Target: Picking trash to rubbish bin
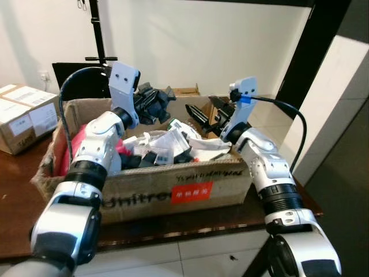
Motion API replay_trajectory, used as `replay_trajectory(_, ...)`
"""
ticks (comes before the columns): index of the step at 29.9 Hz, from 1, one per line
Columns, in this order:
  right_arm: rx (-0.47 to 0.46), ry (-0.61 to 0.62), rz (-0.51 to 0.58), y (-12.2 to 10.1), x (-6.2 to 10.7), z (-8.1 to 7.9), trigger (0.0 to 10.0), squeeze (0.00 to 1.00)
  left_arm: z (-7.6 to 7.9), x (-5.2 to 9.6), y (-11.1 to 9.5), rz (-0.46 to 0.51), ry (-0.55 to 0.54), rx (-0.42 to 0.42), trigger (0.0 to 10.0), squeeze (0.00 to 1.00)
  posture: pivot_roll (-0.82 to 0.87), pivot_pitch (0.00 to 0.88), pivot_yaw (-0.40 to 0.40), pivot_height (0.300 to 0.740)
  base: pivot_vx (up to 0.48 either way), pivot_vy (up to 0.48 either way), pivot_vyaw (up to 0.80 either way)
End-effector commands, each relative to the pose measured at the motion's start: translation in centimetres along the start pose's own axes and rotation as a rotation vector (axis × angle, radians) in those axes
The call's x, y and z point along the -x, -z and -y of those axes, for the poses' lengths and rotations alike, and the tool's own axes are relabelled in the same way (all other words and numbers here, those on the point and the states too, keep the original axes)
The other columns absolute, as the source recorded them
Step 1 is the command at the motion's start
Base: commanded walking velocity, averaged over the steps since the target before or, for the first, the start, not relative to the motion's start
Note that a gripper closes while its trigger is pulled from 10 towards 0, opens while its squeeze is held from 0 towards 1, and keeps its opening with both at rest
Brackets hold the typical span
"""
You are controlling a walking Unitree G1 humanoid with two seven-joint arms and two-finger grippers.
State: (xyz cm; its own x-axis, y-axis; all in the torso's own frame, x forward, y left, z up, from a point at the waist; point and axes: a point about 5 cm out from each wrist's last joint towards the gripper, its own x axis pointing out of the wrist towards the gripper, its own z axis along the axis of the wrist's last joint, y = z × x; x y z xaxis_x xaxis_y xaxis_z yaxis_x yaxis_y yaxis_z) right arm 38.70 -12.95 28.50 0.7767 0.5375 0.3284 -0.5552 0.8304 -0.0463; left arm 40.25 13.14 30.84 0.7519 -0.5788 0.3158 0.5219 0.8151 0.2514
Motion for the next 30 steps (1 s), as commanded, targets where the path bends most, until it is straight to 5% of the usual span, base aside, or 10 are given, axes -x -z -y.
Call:
replay_trajectory(1,0.005,0.001,-0.002,0.0,0.1,0.1,10.0,0.0,0.2,-0.2,-0.1,0.0,0.022,-0.022,10.0,0.0,0.06,0.052,-0.037,0.74,0.0,0.0,0.0)
replay_trajectory(10,0.011,0.0,-0.006,-0.2,0.3,0.2,10.0,0.0,0.8,-0.5,0.3,-0.051,0.098,-0.01,10.0,0.0,0.06,0.052,-0.037,0.74,0.0,0.0,0.0)
replay_trajectory(11,0.018,-0.01,-0.013,-0.3,0.4,0.2,10.0,0.0,1.2,-0.6,0.5,-0.069,0.136,0.008,10.0,0.15,0.06,0.051,-0.035,0.74,0.0,0.0,0.0)
replay_trajectory(12,0.021,-0.013,-0.016,-0.3,0.5,0.2,10.0,0.0,1.2,-0.6,0.6,-0.073,0.145,0.012,10.0,0.15,0.06,0.051,-0.035,0.74,0.0,0.0,0.0)
replay_trajectory(13,0.026,-0.018,-0.02,-0.3,0.5,0.2,10.0,0.0,1.3,-0.6,0.6,-0.08,0.156,0.02,10.0,1.0,0.06,0.051,-0.035,0.74,0.0,0.0,0.0)
replay_trajectory(19,0.055,-0.064,-0.063,-0.1,0.8,0.1,10.0,0.0,2.2,-0.2,1.4,-0.135,0.275,0.063,10.0,1.0,0.06,0.046,-0.037,0.74,0.0,0.0,0.0)
replay_trajectory(30,0.058,-0.087,-0.071,-0.2,1.0,-0.2,10.0,0.0,0.7,-0.4,0.7,-0.102,0.132,0.043,10.0,1.0,0.05,0.043,-0.038,0.74,0.0,0.0,0.0)
